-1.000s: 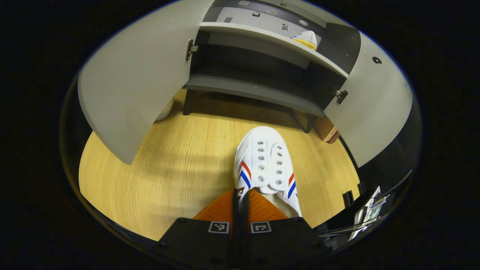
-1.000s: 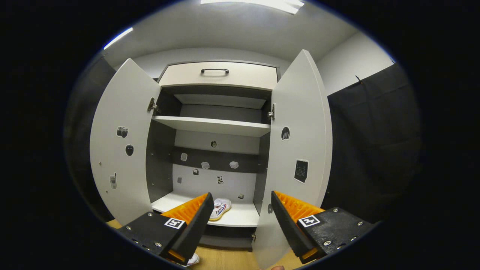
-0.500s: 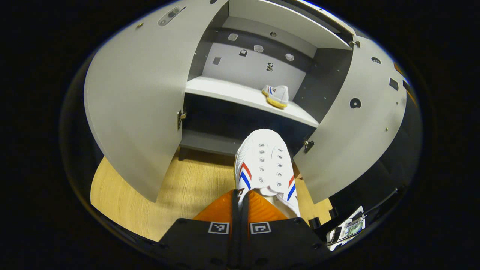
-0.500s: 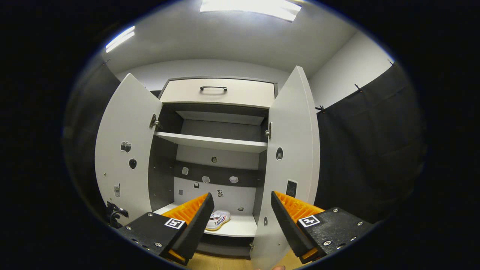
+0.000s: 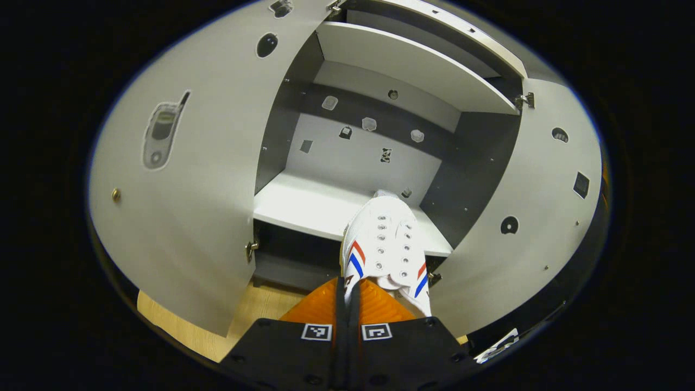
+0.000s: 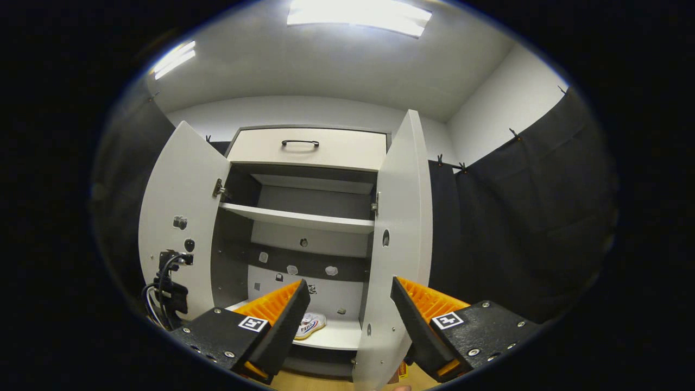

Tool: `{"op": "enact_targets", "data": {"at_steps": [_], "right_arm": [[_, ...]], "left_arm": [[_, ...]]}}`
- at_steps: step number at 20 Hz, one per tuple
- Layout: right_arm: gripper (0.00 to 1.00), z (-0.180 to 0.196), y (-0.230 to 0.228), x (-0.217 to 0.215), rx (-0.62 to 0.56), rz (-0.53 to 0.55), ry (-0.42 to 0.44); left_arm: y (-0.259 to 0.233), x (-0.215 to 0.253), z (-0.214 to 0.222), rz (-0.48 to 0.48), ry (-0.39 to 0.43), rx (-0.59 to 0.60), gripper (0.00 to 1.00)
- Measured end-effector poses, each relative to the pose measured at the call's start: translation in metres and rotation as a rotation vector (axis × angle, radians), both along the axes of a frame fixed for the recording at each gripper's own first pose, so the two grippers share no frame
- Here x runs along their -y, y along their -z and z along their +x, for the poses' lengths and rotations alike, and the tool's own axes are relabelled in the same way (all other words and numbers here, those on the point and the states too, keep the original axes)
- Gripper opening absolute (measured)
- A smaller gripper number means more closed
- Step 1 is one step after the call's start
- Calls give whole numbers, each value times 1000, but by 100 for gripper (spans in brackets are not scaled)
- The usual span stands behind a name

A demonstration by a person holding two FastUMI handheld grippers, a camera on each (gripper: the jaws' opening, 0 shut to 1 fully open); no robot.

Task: Grab one shoe with the right hand and put it into the shoe cabinet, grab the other shoe with the left hand and put it into the shoe cabinet; then close the right door with the right hand and the left door with the left hand.

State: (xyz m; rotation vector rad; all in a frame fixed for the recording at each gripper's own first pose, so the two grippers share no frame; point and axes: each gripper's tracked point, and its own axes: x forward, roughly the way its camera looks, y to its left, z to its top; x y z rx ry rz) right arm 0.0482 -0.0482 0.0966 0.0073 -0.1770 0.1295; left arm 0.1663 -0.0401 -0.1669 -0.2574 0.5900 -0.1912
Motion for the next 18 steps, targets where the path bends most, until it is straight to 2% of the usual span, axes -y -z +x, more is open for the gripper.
{"op": "enact_targets", "data": {"at_steps": [4,8,13,18], "right_arm": [[94,0,1,17,-2,-13,25],[94,4,6,33,-6,-17,49],[94,9,13,46,-23,-21,81],[94,8,15,54,-24,-23,91]], "left_arm": [[-24,0,46,11,-46,35,6],[-21,0,118,54,-73,32,6],[14,6,190,64,-91,-41,6],[62,12,224,115,-65,-134,6]]}}
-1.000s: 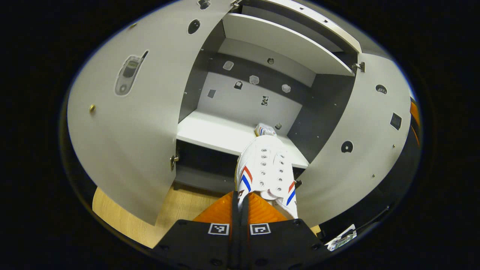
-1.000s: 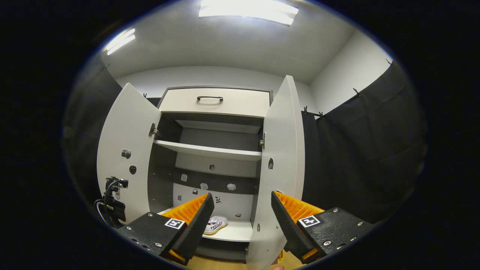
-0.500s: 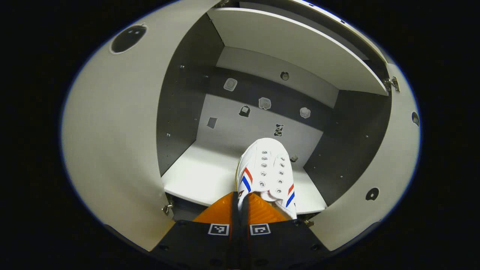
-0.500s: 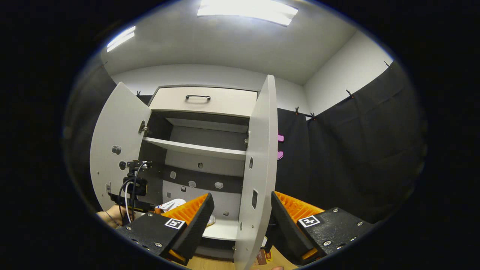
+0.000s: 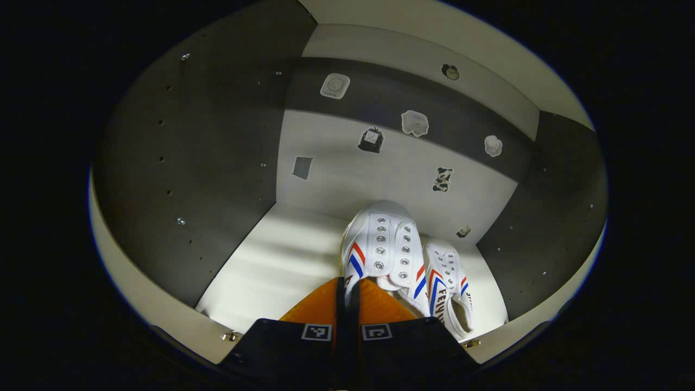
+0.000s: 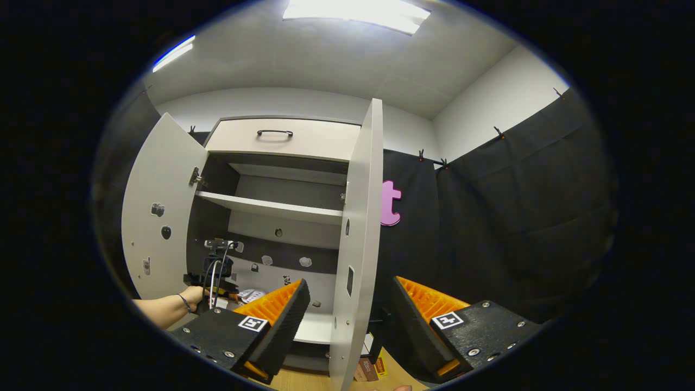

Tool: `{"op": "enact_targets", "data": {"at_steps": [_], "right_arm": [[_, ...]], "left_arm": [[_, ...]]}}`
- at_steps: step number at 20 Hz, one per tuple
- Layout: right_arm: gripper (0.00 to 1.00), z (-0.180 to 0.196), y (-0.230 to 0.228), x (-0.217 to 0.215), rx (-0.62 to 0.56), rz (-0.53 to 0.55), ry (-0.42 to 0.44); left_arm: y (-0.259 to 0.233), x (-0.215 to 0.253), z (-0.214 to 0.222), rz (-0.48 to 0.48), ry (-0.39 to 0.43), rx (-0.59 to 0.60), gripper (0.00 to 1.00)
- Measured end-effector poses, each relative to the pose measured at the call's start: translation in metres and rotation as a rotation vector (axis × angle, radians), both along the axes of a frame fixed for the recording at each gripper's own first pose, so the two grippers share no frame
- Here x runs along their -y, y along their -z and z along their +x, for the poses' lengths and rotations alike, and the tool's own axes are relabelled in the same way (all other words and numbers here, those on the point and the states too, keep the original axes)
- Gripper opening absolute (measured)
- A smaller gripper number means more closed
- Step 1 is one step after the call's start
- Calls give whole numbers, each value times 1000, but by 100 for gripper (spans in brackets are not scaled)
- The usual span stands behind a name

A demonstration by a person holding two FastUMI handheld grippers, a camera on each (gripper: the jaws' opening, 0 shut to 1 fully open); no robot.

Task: Grab one shoe with the right hand and put it into the shoe cabinet, grab the other shoe with the left hand and put it into the shoe cabinet; then close the right door with the right hand and the left door with the left hand.

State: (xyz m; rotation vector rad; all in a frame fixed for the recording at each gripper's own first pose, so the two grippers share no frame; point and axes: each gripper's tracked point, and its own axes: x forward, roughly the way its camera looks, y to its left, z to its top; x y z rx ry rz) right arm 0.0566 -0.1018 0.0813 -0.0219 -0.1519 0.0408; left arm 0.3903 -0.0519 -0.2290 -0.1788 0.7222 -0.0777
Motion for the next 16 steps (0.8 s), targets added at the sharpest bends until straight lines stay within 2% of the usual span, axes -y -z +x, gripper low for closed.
{"op": "enact_targets", "data": {"at_steps": [4,8,9,11,12,14,16], "right_arm": [[94,-2,0,10,4,-7,31],[94,-5,5,18,-14,-5,40],[94,-4,6,19,-17,-2,41],[94,-5,6,23,-20,-1,43],[94,-5,6,23,-20,-2,41],[94,-7,7,26,-22,-4,36],[94,-7,12,28,-38,-8,29]], "left_arm": [[25,3,8,23,14,-52,6],[29,0,11,55,9,-65,6],[25,6,12,35,24,-50,10],[20,6,12,29,13,-28,28],[16,5,10,26,7,-25,32],[-2,8,14,28,26,37,51],[-21,8,12,66,41,90,99]]}}
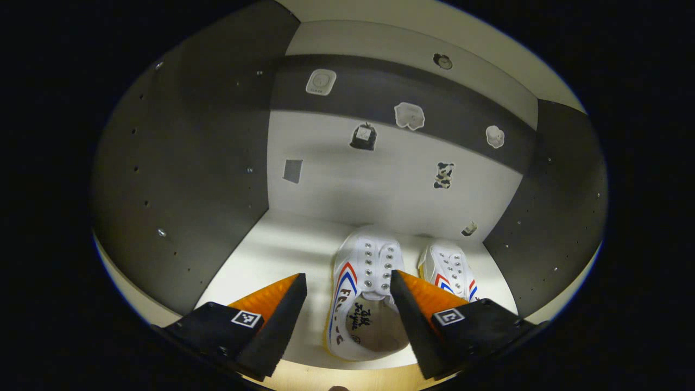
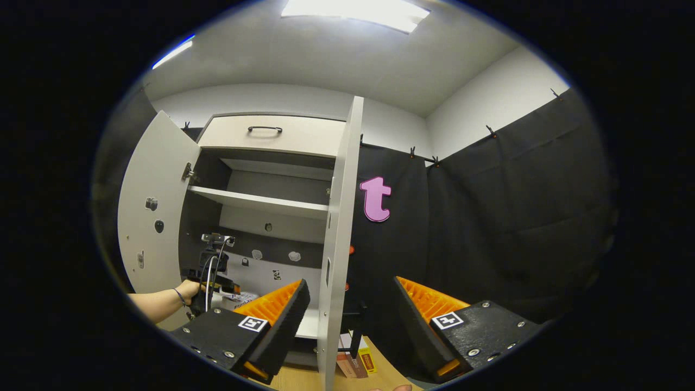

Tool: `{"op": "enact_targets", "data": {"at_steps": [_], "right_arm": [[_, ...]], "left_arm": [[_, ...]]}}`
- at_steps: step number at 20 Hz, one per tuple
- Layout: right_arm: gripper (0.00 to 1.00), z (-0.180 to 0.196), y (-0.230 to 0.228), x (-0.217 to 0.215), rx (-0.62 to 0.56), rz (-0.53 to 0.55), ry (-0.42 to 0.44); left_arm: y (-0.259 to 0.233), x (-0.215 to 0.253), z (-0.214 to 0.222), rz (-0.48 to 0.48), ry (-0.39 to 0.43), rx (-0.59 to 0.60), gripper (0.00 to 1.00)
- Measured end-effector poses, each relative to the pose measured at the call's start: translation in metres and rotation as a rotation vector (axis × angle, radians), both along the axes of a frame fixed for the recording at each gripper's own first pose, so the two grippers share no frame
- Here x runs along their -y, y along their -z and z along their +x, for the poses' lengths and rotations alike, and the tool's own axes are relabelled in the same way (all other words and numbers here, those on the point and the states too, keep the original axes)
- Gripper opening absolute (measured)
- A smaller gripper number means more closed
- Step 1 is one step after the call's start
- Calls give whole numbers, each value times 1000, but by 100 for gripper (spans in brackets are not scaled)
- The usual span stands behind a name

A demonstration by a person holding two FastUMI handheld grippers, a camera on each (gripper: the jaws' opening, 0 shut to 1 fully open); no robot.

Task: Grab one shoe with the right hand and put it into the shoe cabinet, grab the other shoe with the left hand and put it into the shoe cabinet; then close the right door with the right hand and the left door with the left hand.

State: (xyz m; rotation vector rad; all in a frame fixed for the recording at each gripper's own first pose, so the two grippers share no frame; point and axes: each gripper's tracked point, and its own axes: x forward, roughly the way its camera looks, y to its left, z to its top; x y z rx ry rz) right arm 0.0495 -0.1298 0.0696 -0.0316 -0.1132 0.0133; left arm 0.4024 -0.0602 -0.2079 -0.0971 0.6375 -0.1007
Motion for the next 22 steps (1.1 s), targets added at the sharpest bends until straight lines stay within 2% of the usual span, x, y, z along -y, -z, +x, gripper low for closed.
{"op": "enact_targets", "data": {"at_steps": [1,2,4,8,10,14,17,22], "right_arm": [[94,-1,2,3,-5,-2,-2],[94,0,4,6,-12,-3,-1],[94,0,10,18,-29,-1,7],[94,7,30,54,-73,11,55],[94,12,46,67,-110,18,66],[94,21,75,63,-180,41,26],[97,24,91,48,-228,84,-28],[94,21,101,38,-255,81,-64]], "left_arm": [[-12,1,-6,3,6,25,100],[-25,3,-13,-3,11,57,96],[-54,5,-33,-12,25,127,98],[-120,6,-89,-19,70,288,95],[-153,6,-118,-29,88,370,97],[-201,-4,-169,-34,103,479,94],[-231,-18,-211,-15,114,542,96],[-254,-51,-266,-19,94,587,94]]}}
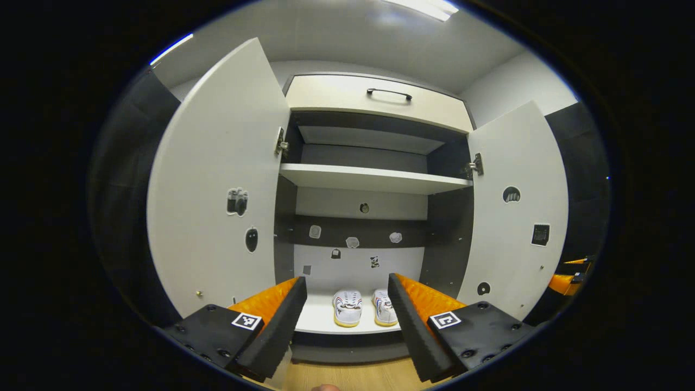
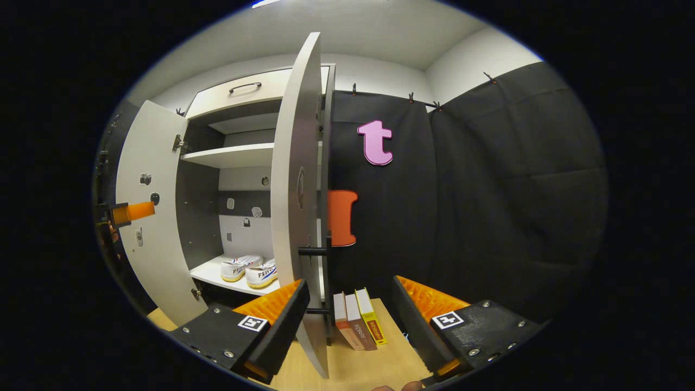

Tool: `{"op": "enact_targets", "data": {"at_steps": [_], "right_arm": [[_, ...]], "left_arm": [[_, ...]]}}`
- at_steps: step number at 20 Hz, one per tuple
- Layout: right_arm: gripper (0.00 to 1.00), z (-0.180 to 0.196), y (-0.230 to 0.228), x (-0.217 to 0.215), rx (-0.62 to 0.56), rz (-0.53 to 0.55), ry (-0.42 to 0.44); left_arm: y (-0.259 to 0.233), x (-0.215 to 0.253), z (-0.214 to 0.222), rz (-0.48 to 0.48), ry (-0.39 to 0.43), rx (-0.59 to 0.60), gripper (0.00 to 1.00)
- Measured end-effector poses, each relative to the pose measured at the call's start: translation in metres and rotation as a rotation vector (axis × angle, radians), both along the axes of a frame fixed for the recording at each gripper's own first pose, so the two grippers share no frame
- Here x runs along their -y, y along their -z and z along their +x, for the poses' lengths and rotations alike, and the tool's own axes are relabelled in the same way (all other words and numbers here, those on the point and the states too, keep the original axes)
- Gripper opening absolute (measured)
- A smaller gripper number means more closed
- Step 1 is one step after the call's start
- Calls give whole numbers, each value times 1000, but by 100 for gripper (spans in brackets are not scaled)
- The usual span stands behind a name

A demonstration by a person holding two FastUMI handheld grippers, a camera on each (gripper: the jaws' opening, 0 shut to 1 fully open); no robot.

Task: Grab one shoe with the right hand and put it into the shoe cabinet, grab the other shoe with the left hand and put it into the shoe cabinet; then close the right door with the right hand and the left door with the left hand.

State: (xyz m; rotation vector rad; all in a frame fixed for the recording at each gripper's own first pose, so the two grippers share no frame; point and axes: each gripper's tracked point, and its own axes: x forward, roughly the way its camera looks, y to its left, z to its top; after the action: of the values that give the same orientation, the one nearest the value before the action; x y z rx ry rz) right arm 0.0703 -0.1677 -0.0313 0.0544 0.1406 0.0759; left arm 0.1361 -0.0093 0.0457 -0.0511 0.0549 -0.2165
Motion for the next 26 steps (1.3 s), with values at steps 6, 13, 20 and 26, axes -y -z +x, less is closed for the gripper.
{"op": "enact_targets", "data": {"at_steps": [6,13,20,26], "right_arm": [[87,-3,-3,-14,18,-57,30],[67,-15,-9,-68,35,-61,21],[97,-8,0,-113,79,-124,18],[96,-9,-4,-125,62,-33,-16]], "left_arm": [[-13,-46,-41,-14,4,18,96],[-17,-90,-61,-58,35,33,94],[-16,-146,-77,-30,13,28,96],[-25,-170,-80,-29,9,48,96]]}}
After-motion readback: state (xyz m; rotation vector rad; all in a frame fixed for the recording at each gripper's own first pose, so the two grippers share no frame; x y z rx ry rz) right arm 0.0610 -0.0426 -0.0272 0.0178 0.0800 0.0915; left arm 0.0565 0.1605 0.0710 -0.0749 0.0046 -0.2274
